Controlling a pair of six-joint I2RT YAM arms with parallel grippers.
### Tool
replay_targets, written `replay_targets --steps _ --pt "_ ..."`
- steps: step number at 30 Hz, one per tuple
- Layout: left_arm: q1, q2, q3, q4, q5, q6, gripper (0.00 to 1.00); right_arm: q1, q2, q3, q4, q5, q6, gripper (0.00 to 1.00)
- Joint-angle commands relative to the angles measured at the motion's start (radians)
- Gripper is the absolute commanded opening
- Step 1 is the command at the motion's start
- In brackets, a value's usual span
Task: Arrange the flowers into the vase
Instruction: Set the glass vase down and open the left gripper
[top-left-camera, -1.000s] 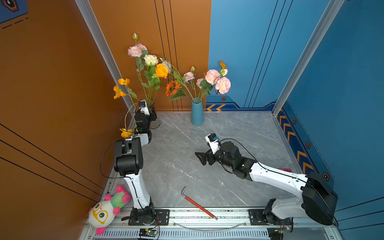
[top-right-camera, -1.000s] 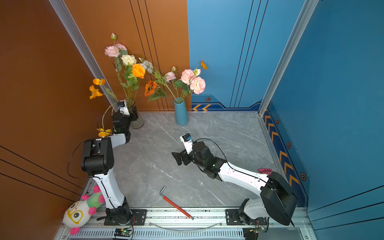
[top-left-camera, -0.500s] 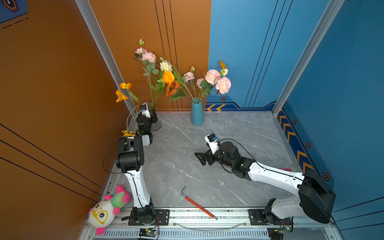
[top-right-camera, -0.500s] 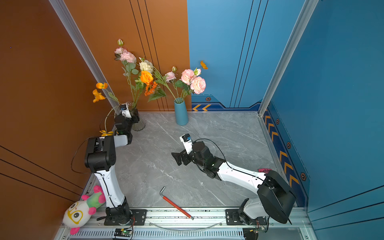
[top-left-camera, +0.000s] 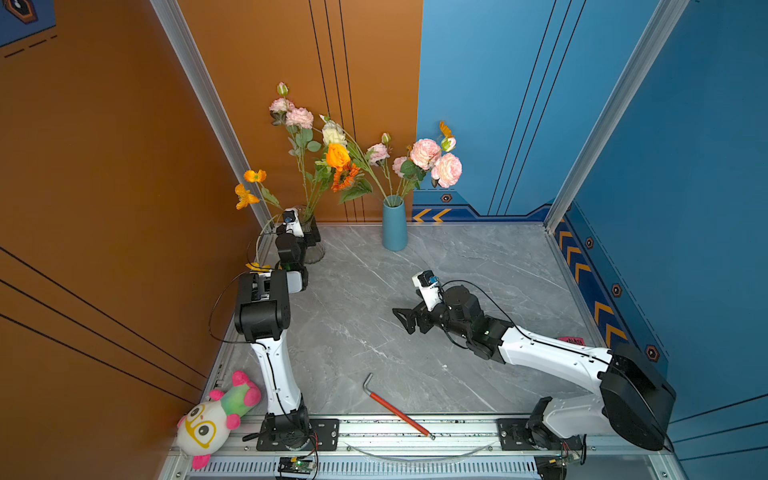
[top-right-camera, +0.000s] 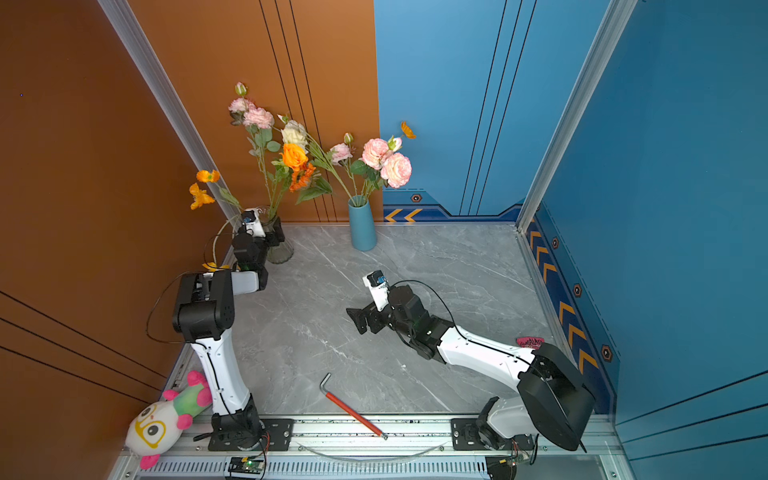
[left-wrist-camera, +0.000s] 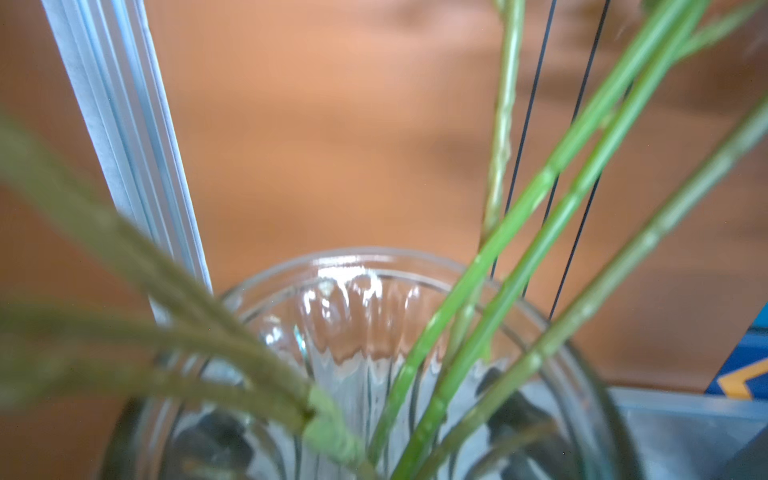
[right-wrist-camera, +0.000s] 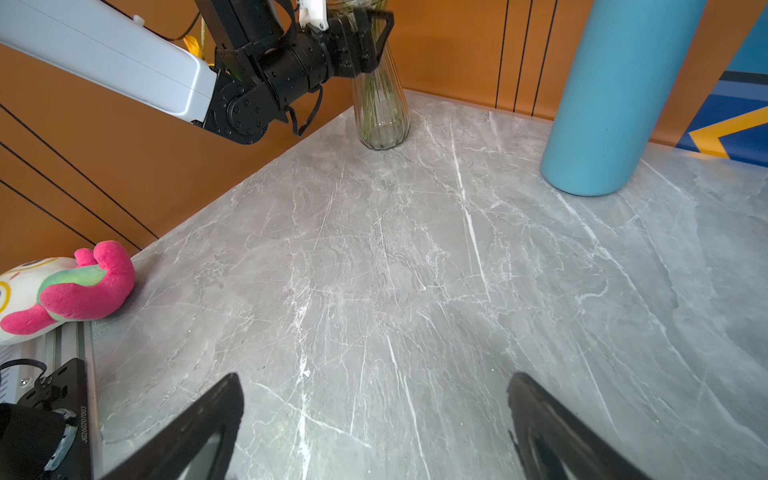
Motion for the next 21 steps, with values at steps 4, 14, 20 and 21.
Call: replay_targets --steps 4,14,20,21 --pt "-0.010 -0.049 -0.052 0.095 -0.029 0.004 0.98 -0.005 -0.042 -0.011 -0.022 -0.018 0.011 1.00" --pt "-0.070 -0.184 -0.250 0.094 -0.085 0.047 0.98 0.028 -0.142 -0.037 -0.101 0.036 0.037 1.00" --pt "-0.117 -0.272 -0.330 0.032 -0.155 0.083 0.98 0.052 -0.225 -0.089 -0.129 0.071 0.068 1.00" --pt "-0.127 -0.289 -0.350 0.028 -0.162 0.092 0.98 0.053 -0.239 -0.099 -0.131 0.074 0.074 1.00"
